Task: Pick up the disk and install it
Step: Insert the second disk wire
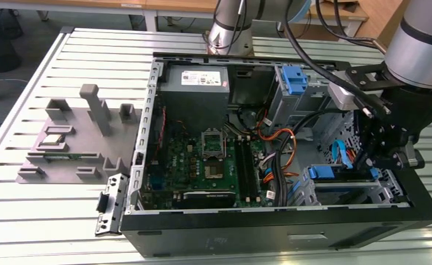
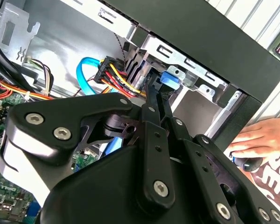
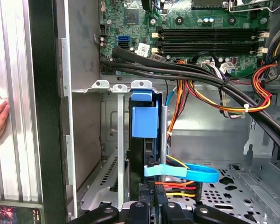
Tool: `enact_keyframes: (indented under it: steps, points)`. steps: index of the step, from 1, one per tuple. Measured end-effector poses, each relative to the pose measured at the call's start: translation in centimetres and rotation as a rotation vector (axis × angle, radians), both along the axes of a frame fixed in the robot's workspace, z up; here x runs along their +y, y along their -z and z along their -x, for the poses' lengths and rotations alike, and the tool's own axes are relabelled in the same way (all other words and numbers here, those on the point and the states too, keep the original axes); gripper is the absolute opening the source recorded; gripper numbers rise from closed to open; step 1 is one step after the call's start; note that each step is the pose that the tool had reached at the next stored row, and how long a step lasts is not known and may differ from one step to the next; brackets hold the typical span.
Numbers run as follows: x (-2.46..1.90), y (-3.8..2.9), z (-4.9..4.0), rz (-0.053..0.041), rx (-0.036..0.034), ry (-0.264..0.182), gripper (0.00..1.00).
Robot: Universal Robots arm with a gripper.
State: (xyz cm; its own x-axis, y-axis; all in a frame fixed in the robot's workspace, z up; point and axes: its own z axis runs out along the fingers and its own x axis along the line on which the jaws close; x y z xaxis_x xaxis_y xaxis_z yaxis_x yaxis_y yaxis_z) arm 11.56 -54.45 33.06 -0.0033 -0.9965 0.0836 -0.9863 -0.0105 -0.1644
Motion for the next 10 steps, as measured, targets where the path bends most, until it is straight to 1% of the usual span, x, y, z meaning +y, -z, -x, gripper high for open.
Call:
enact_keyframes:
  steps: [6, 10]
  points:
    - [0.0, 0.06, 0.0, -0.0006, -0.0001, 0.0, 0.16]
    - [0.0, -0.16, 0.0, -0.0015, 0.0, 0.0, 0.16]
